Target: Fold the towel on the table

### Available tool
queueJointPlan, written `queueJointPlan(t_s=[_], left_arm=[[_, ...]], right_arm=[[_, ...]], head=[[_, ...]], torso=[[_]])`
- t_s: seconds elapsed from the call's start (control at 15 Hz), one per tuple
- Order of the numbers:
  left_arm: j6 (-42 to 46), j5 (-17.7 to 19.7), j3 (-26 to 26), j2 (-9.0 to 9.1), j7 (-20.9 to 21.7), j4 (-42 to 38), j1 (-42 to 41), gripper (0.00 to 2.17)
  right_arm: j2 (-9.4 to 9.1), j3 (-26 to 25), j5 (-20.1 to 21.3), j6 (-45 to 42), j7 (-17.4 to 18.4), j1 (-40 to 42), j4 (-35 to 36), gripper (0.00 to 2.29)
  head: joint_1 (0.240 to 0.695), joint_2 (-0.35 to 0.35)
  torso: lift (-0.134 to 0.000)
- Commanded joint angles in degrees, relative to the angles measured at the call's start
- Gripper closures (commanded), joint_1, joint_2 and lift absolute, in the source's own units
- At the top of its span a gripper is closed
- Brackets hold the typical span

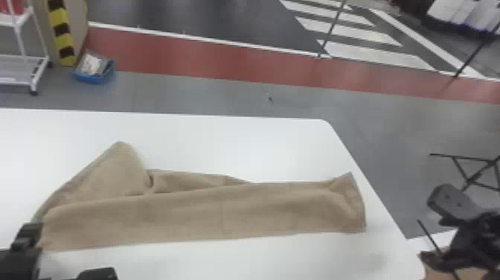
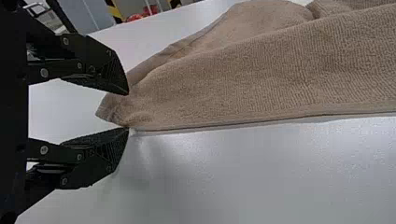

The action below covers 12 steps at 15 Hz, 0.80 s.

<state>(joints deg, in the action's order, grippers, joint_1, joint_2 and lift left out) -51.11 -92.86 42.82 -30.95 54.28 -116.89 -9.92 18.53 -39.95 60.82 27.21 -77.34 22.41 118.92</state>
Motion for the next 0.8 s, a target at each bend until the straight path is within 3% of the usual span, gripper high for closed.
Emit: queueJointPlan(t_s=[0.0,0.4,0.47,0.73], left_arm=[[1.05,-0.21,-0.28,-0.52,1.35,0.0,0.34,0.73],[3.51,-0.13,0.33,-1.05,4.43,-0.53,2.45,0.73],[3.51,-0.21,0.33,-0.96,4.69,-0.44,2.54,0.89],[3.51,-0.65,0.25,-0.61,5.83,-0.18,2.98,0.97]], right_arm=[[0.01,-0.04,0.0,0.0,0.0,0.0,0.09,0.19],[-0.16,0.31,0.09,0.0,0.0,0.0,0.18,0.19],[-0.16,0.22,0.09,0.0,0.0,0.0,0.18,0.19],[0.01,0.31,0.0,-0.17,0.61,-0.53,0.09,0.19]], head=[[0.695,-0.35],[0.695,-0.35],[0.695,-0.35],[0.695,-0.35]], torso=[[-0.124],[-0.124],[-0.124],[-0.124]])
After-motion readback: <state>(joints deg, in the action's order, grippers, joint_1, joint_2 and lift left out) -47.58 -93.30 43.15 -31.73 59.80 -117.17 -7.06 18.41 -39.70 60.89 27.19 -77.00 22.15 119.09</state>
